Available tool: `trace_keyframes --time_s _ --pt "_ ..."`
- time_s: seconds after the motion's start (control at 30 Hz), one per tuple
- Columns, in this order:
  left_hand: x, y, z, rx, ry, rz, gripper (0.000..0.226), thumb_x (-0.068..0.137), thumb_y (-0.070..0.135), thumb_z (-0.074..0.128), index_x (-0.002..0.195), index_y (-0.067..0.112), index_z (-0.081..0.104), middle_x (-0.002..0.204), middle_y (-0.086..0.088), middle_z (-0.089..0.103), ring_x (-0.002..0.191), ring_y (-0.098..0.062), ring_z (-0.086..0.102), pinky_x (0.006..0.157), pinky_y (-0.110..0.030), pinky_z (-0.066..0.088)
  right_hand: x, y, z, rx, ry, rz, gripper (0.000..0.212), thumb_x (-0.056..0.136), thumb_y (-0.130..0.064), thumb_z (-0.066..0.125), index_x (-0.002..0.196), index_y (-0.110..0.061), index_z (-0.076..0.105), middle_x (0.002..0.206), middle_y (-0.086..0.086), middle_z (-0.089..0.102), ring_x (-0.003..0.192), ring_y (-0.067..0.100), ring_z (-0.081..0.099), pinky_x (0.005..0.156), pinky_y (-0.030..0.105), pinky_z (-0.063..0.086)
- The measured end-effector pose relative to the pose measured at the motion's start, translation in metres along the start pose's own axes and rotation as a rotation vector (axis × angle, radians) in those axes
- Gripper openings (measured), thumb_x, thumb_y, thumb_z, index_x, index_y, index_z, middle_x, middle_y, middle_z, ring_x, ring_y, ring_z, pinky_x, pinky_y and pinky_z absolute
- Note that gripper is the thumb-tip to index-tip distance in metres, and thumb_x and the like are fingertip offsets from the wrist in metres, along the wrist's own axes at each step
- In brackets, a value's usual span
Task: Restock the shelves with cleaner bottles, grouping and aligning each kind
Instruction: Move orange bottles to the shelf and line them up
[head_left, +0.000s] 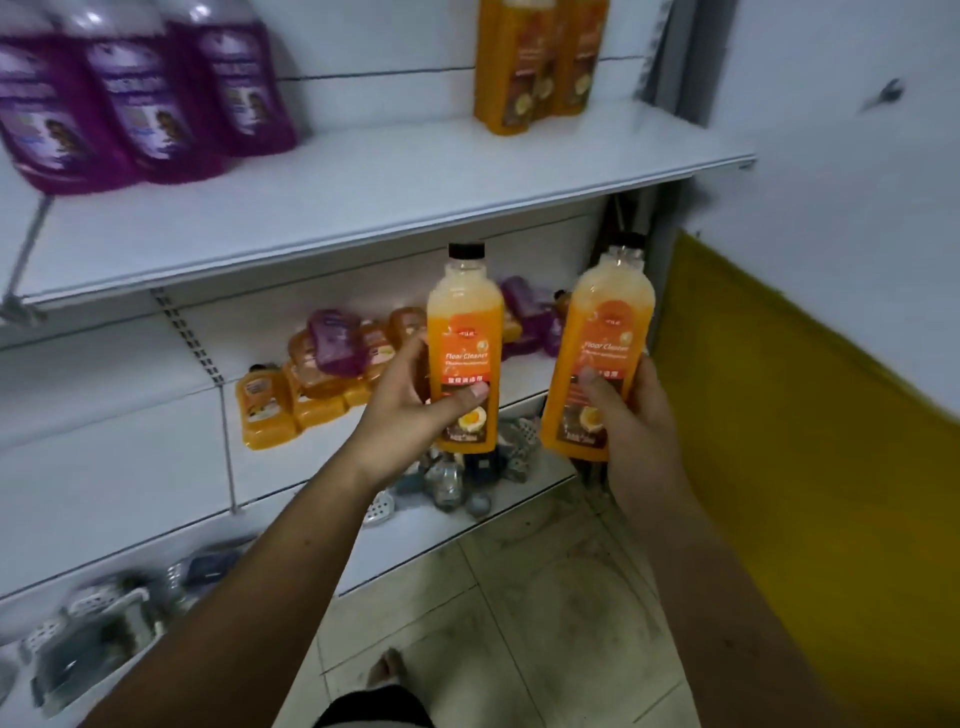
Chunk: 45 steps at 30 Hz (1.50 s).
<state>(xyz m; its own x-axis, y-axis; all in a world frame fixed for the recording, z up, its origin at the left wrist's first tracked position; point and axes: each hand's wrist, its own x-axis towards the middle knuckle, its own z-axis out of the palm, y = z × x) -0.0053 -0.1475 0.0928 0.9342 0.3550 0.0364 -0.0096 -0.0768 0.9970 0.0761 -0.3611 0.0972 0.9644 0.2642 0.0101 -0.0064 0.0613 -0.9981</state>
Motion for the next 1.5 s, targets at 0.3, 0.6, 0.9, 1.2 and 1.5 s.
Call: trace_keyframes --time_s 0.3,0.6,0.9,1.2,1.5 --pt "0.095 0.084 0.045 0.099 0.001 0.214 0.059 0.082 0.028 0.083 0.135 0.028 0.057 0.116 0.015 0.075 0.107 -0.001 0.072 0.084 -0.020 0.059 0.095 -0.070 -0.039 -0.041 0.115 -0.212 0.051 0.084 -0.052 0.073 0.130 -0.032 0.062 0.119 -0.008 0.076 0.105 0.014 0.076 0.089 0.046 0.061" --pt "0.209 0.143 0.058 0.147 0.075 0.360 0.063 0.082 0.034 0.086 0.136 0.036 0.054 0.117 0.020 0.072 0.107 0.004 0.069 0.076 -0.015 0.060 0.203 -0.124 -0.050 -0.136 0.107 -0.349 0.035 0.089 -0.031 0.074 0.120 -0.015 0.069 0.107 -0.002 0.079 0.099 0.013 0.076 0.076 0.023 0.060" --pt "0.297 0.172 0.064 0.236 0.088 0.425 0.083 0.079 0.026 0.091 0.145 0.042 0.042 0.127 0.019 0.067 0.116 0.001 0.066 0.088 -0.029 0.061 0.318 -0.149 -0.046 -0.177 0.022 -0.439 0.042 0.088 -0.040 0.074 0.124 -0.020 0.067 0.116 -0.004 0.077 0.108 0.010 0.073 0.084 0.022 0.058" --pt "0.361 0.191 0.095 0.466 0.262 0.329 0.073 0.082 0.029 0.089 0.140 0.033 0.045 0.122 0.017 0.064 0.105 0.002 0.066 0.080 -0.021 0.055 0.447 -0.164 -0.060 -0.136 -0.183 -0.454 0.039 0.088 -0.042 0.074 0.124 -0.030 0.066 0.119 -0.010 0.075 0.111 0.005 0.071 0.093 0.035 0.058" --pt "0.419 0.271 0.110 0.882 0.224 0.392 0.077 0.068 0.031 0.096 0.128 0.029 0.049 0.109 0.019 0.066 0.092 0.000 0.070 0.072 -0.016 0.054 0.527 -0.164 -0.057 -0.190 -0.388 -0.424 0.043 0.085 -0.049 0.077 0.124 -0.035 0.064 0.122 -0.012 0.074 0.115 0.009 0.069 0.100 0.049 0.057"
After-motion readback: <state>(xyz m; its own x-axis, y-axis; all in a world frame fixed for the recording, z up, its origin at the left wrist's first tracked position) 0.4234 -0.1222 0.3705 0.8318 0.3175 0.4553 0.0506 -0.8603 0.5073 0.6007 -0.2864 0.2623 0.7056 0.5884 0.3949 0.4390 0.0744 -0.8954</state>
